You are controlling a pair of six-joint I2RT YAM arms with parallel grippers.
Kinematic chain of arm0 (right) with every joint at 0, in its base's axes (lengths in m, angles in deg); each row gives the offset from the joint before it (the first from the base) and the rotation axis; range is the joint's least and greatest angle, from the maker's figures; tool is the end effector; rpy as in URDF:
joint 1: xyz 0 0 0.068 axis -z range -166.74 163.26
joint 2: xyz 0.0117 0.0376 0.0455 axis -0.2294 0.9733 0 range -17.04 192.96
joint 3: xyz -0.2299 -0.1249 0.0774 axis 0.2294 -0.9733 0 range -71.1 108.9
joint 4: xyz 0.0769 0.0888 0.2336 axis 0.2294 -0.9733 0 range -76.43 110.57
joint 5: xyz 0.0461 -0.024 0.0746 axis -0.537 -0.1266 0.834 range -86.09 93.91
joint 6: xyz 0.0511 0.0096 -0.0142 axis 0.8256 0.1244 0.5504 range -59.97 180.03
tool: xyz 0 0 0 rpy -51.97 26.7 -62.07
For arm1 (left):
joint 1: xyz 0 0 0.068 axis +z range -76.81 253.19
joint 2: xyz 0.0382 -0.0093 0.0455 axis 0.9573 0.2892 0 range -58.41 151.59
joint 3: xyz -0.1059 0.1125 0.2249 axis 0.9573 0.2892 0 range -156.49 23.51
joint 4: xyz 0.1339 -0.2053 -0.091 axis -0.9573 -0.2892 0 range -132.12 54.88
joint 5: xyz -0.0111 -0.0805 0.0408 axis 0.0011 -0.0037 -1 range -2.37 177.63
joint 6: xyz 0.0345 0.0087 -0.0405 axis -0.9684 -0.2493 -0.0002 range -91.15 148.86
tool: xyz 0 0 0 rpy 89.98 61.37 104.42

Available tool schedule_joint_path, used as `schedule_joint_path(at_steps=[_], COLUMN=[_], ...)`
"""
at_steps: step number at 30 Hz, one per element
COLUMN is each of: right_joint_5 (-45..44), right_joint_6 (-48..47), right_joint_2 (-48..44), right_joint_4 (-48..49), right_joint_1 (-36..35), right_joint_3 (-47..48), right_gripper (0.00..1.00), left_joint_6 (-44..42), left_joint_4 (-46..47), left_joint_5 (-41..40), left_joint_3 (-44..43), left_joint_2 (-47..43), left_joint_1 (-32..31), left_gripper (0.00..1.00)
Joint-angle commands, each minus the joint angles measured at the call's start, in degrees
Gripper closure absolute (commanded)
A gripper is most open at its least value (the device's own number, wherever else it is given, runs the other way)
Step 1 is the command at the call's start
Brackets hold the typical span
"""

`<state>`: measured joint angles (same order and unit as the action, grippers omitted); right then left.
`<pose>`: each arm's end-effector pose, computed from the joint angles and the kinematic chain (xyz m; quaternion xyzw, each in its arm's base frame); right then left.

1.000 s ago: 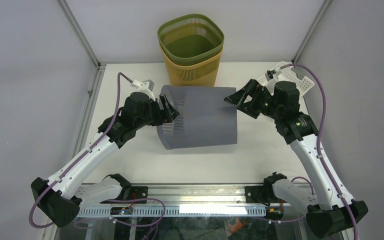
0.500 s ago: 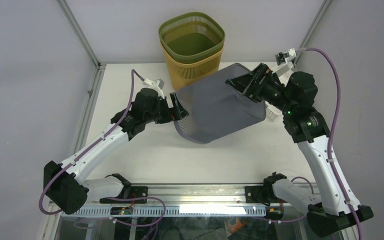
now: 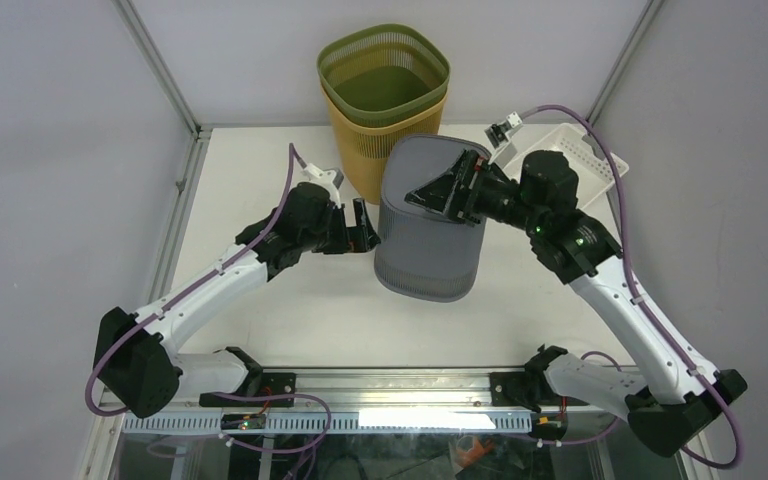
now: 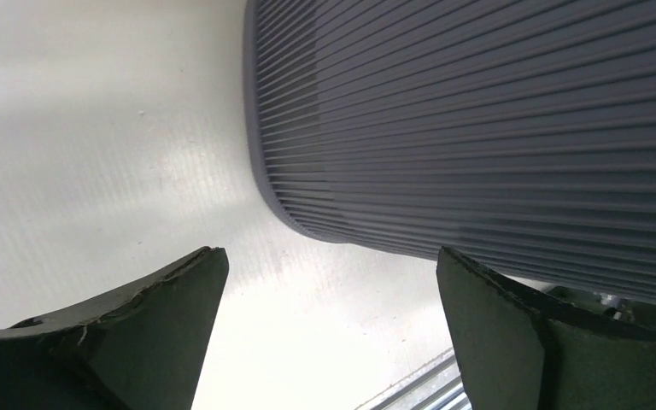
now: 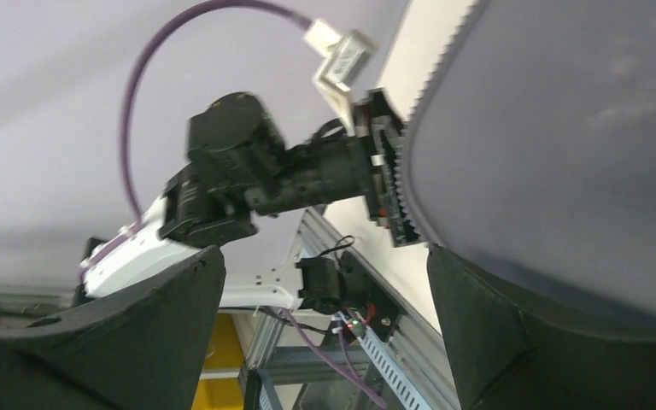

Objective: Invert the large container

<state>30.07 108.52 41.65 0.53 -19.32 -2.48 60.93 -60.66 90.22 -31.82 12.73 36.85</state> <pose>0.1753 0.1306 0.4219 -0.0405 0.7597 0.5383 0.3625 0.2156 -0.1607 0.2819 0.0432 0.9100 -0.2486 0.3290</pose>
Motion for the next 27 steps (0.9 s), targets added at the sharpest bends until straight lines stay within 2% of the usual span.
schedule_joint_path(at_steps=[1,3,6,8,9,12,16,18,19,20,22,25,27], right_joint_5=[-9.8,-20.6,-39.5,-43.3,-42.2,-31.6,-21.0,-12.9,-5.5,-2.9,-6.1,-15.2,-17.5], right_joint_6=[-7.7,-12.7,-15.7,-17.3,-17.9,-18.2,-14.3,-9.0,-5.6,-1.0,4.5,9.2,14.1], right_joint_2=[-0.1,-0.8,-2.2,-1.7,-0.8,2.7,5.5,4.8,3.9,2.9,2.2,6.2,10.3], right_joint_4=[-13.0,-21.9,-32.3,-36.0,-37.0,-36.3,-31.3,-24.7,-16.6,-10.1,-1.6,3.1,11.0], right_joint_1=[-0.2,-0.3,0.5,3.6,5.9,14.8,19.1,19.0,18.4,16.3,8.7,-3.1,-8.8], right_joint_3=[11.3,17.7,21.8,21.5,21.0,18.9,15.0,7.8,3.0,-1.2,-5.4,-4.4,-4.9], right_gripper=[0.07,0.05,0.02,0.01,0.02,0.02,0.02,0.04,0.05,0.05,0.05,0.05,0.05], left_joint_6=[-2.3,-3.1,-4.4,-4.8,-4.7,-4.0,-2.2,-1.3,-1.0,-0.8,-0.3,-0.1,-0.7], left_joint_4=[-3.4,-7.3,-13.0,-15.8,-16.8,-17.9,-19.3,-20.7,-21.2,-21.9,-23.4,-24.6,-24.9], left_joint_5=[-5.3,-8.4,-12.4,-14.0,-14.3,-13.9,-12.2,-12.0,-11.6,-11.3,-10.6,-9.8,-9.7], left_joint_3=[-2.6,-5.3,-9.7,-12.5,-13.5,-15.4,-17.2,-18.7,-19.5,-20.8,-24.0,-28.3,-29.8], left_joint_2=[-4.9,-7.1,-11.3,-14.2,-15.6,-19.4,-22.2,-23.5,-24.2,-24.6,-25.2,-25.9,-26.3], left_joint_1=[-0.1,0.0,0.0,0.1,0.0,0.0,0.0,0.0,0.0,0.0,0.0,0.0,0.0], left_gripper=[0.02,0.01,0.01,0.01,0.01,0.01,0.01,0.01,0.01,0.01,0.01,0.01,0.01])
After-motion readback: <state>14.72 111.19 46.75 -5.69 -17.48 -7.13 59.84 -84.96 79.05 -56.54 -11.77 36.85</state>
